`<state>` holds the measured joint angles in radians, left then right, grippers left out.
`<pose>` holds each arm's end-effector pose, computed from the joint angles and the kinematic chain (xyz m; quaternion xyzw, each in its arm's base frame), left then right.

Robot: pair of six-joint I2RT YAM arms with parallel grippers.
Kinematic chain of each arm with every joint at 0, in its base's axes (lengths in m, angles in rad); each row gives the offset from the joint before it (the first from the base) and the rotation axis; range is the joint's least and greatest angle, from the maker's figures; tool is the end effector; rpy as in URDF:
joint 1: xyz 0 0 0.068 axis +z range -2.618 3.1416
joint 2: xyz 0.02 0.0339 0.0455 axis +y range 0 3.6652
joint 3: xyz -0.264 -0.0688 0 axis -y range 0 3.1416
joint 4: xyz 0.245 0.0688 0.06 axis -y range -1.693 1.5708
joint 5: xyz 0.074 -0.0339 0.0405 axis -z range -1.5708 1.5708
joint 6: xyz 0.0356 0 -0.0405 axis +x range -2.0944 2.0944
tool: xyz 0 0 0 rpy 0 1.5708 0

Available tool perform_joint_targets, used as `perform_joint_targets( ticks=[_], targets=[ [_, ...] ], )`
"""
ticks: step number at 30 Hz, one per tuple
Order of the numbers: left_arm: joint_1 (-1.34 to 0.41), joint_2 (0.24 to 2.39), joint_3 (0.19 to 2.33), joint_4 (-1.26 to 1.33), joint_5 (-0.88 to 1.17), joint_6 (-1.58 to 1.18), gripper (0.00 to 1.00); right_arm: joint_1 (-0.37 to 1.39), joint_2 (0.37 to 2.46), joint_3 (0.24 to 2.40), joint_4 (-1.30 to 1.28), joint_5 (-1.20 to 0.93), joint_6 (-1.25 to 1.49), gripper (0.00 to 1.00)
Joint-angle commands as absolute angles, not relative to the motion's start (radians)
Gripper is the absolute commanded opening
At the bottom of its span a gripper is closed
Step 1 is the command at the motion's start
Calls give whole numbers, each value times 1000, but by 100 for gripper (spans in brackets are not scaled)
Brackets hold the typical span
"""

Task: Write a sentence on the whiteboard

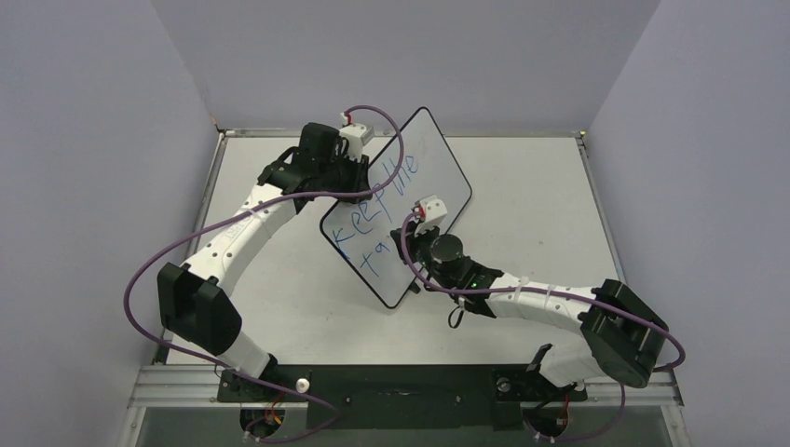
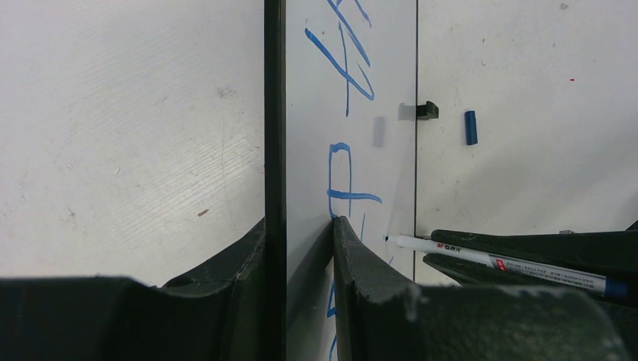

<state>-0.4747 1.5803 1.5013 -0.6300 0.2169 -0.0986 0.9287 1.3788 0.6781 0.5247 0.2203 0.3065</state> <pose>0.3114 -0.1686 0.3472 0.2133 0.8789 -0.2117 0.3705 0.1875 0.2377 0.2415 -0.1660 0.7469 0.3010 0.5692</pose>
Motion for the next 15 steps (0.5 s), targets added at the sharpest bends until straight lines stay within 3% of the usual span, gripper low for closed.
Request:
perform_joint_targets(
  ticks=[1,15],
  targets=[
    [-517,1629,1441,-661,149,-17,0,923,1361,646,531,193,340,0],
    [-517,1629,1440,-663,149,-18,0,922,1342,645,518,188,347,0]
  ],
)
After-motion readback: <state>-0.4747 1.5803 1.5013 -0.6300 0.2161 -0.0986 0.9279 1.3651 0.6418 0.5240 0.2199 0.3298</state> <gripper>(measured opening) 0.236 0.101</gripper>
